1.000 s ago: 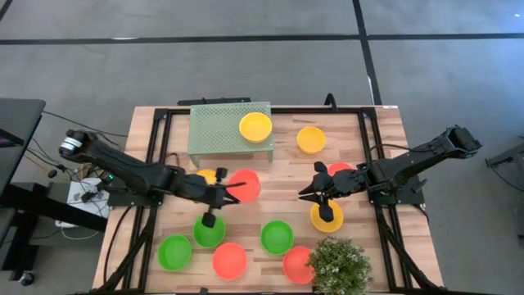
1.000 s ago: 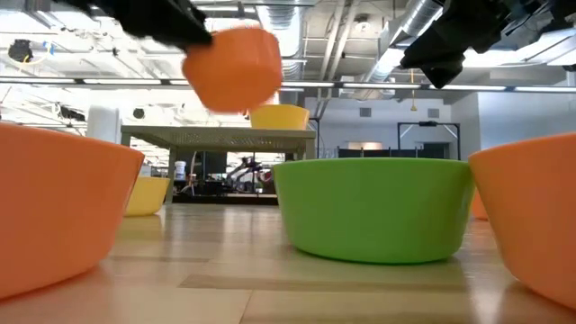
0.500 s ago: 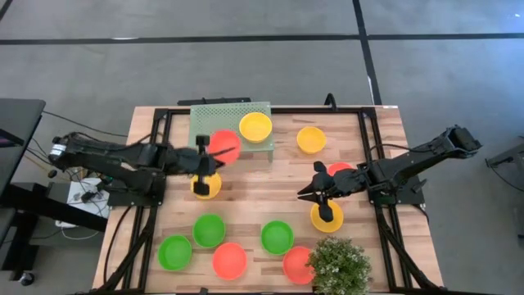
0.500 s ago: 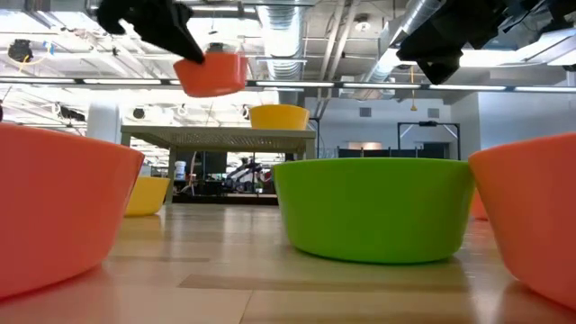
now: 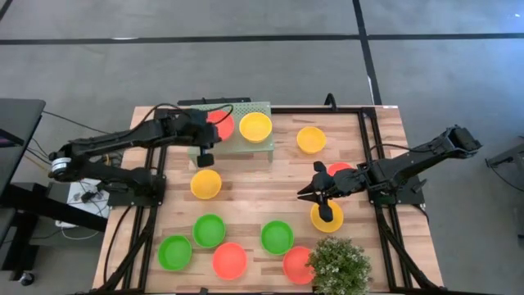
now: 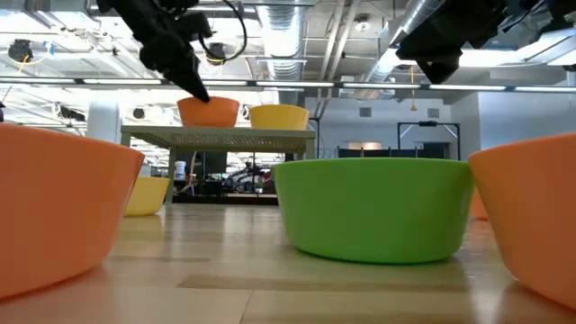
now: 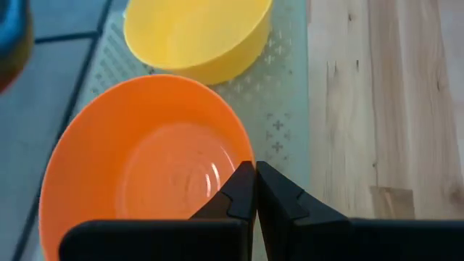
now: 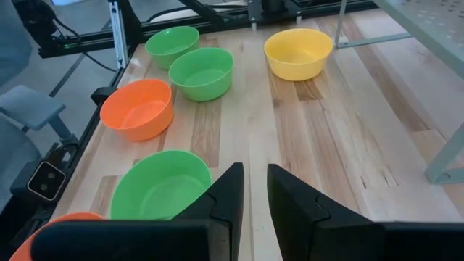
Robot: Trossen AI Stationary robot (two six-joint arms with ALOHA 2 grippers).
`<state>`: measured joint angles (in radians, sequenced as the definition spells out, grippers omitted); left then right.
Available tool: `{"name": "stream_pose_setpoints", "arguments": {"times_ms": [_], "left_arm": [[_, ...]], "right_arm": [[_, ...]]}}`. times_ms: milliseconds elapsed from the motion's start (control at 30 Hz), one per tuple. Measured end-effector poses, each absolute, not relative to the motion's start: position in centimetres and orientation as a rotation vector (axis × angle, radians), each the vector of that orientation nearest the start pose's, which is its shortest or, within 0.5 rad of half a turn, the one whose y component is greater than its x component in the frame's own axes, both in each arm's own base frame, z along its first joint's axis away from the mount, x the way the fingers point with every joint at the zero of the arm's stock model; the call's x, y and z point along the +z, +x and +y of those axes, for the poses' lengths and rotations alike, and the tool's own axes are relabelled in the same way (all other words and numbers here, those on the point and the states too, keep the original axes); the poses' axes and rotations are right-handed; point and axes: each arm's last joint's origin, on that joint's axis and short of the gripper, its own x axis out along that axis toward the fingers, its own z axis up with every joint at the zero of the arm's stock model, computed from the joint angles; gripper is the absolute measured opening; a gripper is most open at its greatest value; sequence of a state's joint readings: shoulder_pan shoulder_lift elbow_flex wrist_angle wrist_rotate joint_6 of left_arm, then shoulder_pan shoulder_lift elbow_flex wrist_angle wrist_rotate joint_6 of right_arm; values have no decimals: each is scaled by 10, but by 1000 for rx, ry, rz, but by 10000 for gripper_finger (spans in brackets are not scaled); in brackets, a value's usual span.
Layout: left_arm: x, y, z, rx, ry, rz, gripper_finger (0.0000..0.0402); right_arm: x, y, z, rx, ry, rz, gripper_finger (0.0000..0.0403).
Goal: Pick & Place Mini bowls
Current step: Put the orange bowl on the shelf
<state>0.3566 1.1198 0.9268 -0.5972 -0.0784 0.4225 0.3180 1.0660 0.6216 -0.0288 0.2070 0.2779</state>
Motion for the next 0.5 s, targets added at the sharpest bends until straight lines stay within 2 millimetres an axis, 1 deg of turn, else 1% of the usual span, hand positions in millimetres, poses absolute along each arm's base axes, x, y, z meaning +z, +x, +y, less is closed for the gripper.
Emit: {"name": "stream_pose_setpoints", "arguments": {"times_ms": [133, 300, 500], "left_arm": [[274, 219, 86, 221, 272, 896, 9], [271, 228, 89, 213, 307, 873, 9], [271, 228, 90, 232, 312, 876, 17]], "right_arm": [[240, 215, 65, 45, 150, 468, 58], [240, 215, 65, 45, 150, 468, 58], [240, 215, 65, 45, 150, 468, 58]]}}
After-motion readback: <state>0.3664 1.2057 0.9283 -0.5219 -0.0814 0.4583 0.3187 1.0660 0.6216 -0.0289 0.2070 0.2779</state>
